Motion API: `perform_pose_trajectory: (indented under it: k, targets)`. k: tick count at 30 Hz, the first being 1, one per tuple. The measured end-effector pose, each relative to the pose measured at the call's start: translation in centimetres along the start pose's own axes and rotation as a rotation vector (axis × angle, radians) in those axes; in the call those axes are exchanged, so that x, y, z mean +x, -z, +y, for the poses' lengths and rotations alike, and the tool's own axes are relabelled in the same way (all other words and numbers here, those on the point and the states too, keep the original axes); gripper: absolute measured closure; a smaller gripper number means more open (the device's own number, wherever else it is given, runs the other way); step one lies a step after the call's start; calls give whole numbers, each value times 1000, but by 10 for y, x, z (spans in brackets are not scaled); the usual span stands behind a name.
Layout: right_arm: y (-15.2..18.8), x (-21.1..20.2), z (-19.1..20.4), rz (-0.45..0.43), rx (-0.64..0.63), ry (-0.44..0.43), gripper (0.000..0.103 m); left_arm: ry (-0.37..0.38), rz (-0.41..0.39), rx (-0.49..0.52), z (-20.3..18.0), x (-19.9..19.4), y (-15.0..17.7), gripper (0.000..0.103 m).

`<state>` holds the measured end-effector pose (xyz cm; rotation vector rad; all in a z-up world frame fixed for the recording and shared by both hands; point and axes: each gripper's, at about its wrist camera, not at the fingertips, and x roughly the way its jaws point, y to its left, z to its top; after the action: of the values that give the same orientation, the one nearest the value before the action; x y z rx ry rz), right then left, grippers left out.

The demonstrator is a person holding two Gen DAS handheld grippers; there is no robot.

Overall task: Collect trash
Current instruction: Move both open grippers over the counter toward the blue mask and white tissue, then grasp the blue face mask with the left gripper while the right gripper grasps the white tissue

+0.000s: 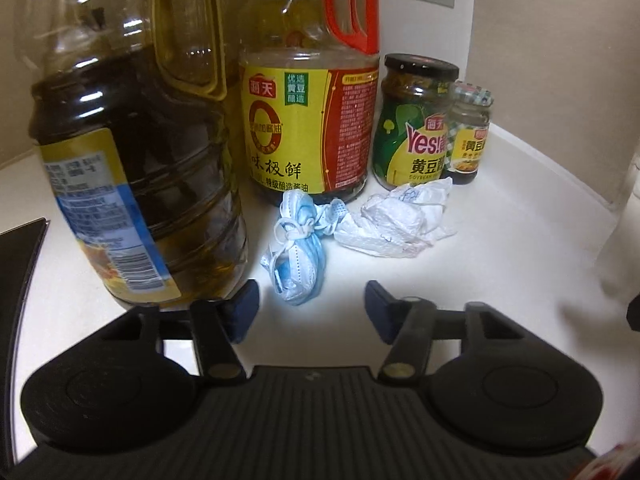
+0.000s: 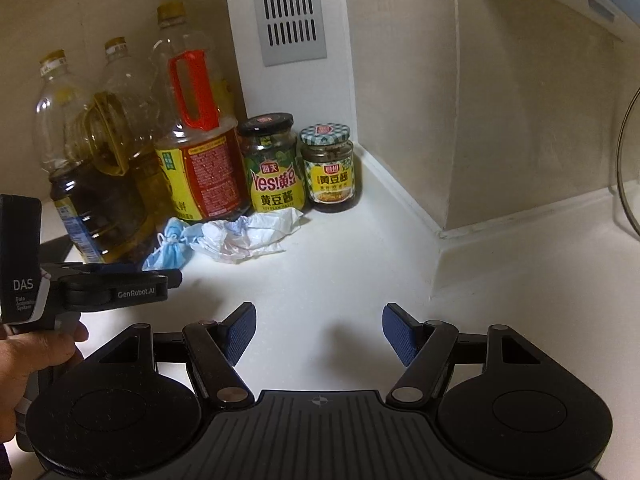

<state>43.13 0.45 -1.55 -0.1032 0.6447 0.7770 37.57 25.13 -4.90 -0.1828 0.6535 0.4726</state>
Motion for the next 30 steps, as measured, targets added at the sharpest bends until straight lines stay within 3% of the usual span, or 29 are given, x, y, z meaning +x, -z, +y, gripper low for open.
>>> perform_pose_trajectory:
  k: [7,10,11,15,22,30]
  targets:
    - [-1,8,2,22,-8,7,33,-11,6,-1,3,12,-2,59]
    - [-3,11,5,26,-14,4,33,-15,5,6,3,15,-4,71]
    - [-3,13,6,27,-15,2,33,-12,8,5,3,16,-4,80]
    - [-6,21,10,37,-25,-11,33,5,2,28,2,10,-2,87]
    - [-27,51,33,20,-76,-67,33,56,10,22,18,-21,10,90]
    - [-53,100,77,3,-250,-127,33,93,31,-29,46,-50,23,90]
